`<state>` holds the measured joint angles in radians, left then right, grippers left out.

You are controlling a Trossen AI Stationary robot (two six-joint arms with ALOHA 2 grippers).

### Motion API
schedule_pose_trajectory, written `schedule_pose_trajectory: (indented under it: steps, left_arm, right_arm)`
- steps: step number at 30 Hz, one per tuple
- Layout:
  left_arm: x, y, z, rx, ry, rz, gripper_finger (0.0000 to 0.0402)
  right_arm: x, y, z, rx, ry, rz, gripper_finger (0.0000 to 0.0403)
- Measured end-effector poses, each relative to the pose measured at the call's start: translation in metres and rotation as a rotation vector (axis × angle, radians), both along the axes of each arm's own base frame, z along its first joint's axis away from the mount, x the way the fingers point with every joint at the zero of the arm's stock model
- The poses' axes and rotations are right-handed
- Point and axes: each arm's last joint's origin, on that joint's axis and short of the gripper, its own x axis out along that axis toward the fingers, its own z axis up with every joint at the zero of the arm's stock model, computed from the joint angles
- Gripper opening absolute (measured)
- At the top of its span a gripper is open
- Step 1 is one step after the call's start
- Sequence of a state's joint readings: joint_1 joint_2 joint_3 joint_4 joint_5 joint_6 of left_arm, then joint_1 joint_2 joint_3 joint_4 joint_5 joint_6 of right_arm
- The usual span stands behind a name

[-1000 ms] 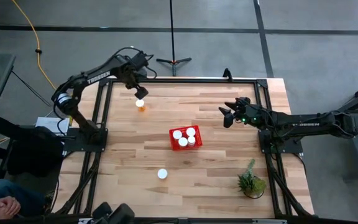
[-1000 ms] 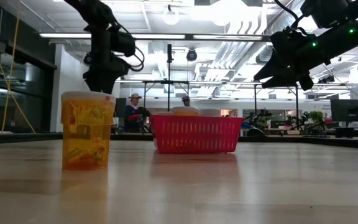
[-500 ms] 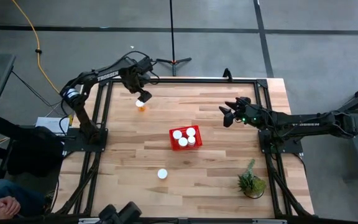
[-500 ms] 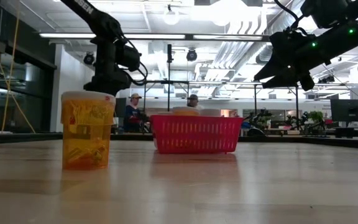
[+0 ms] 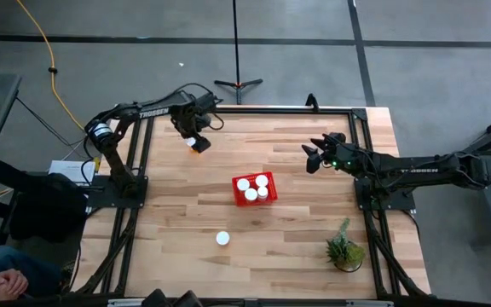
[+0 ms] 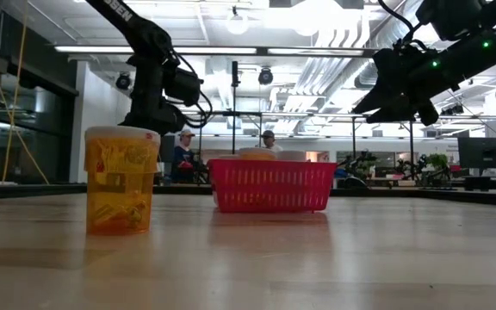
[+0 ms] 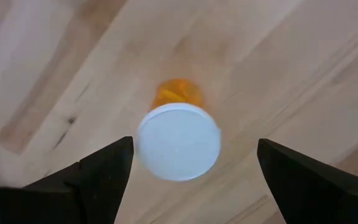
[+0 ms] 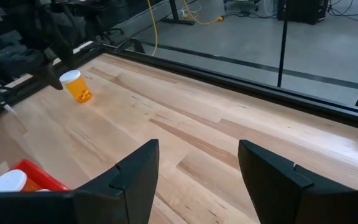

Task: Pick and place pill bottles into a basket
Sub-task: Put the orange medicine bottle into the bin

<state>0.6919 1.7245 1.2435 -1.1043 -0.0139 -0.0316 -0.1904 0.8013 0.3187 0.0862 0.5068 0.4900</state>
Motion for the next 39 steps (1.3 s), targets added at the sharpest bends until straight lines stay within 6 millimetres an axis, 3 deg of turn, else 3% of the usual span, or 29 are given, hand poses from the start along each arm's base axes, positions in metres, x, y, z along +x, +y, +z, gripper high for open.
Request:
schedule_pose_trajectory:
  steps: [17, 39]
  left_arm:
    - [-0.007, -0.003, -0.028, 0.041, 0.017, -0.05, 0.0376]
    - [-0.005, -0.002, -0.029, 0.058, -0.006, -0.106, 0.037]
  right_arm:
    - [0.0, 0.0, 0.0, -0.006, 0.009, 0.008, 0.0211]
    - [0.0, 0.0, -0.001, 0.006, 0.015, 0.008, 0.0211]
